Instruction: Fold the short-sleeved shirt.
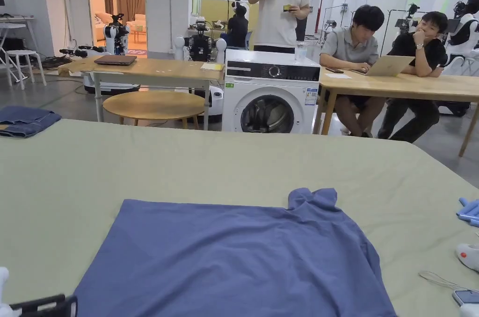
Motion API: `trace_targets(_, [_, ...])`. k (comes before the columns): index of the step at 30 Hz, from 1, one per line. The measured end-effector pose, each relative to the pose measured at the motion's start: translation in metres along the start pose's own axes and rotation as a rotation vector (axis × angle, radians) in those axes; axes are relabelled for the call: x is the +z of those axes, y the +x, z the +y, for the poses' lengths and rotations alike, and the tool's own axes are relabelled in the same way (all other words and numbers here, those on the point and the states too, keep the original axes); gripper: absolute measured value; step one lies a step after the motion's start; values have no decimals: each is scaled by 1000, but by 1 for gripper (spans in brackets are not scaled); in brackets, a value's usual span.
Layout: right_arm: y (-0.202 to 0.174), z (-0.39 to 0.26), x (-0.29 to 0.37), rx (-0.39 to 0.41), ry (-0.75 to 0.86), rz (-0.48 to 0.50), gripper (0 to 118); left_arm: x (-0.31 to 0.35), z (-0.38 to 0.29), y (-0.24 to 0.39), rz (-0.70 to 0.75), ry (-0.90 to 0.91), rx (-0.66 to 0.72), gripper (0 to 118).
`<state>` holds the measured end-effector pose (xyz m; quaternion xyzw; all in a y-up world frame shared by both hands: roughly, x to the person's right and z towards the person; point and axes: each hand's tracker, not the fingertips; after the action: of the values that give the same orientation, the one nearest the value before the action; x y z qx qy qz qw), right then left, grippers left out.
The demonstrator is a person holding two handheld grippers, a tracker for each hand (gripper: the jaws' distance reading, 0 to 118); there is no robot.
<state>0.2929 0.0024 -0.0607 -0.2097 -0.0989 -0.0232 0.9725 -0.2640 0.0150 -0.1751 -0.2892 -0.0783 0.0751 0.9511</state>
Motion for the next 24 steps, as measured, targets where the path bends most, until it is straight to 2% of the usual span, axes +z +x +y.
trace_targets(2, [-9,20,9,-5,111,-34,93,14,15,14,1,108,-26,109])
trace_targets(7, [-32,56,25,-26,344,-33,93,41,37,46,8,381,-81,107])
trace_targets(8, [-36,61,26,-33,367,-36,92,44,41,51,-5,421,-82,99])
trace_targets(9, [-40,65,26,-43,389,-31,90,46,43,55,-16,447,-86,83])
trace_targets(10, [-46,68,23,-51,401,-25,78,47,46,61,-8,474,-93,54])
trace_targets(11, [-50,72,21,-57,406,-17,56,45,47,66,11,491,-101,32])
trace_targets(12, [-55,74,19,-60,411,-21,21,42,49,70,26,487,-110,13])
trace_targets(13, [-60,77,15,-69,419,-38,0,39,50,74,43,487,-116,0])
trace_targets(15, [-64,86,15,-72,413,-25,0,32,51,75,47,487,-114,0])
trace_targets(16, [-66,91,15,-75,392,23,0,30,51,74,39,482,-111,0])
trace_targets(24, [-84,73,-7,-24,360,28,0,16,51,64,92,367,-128,0])
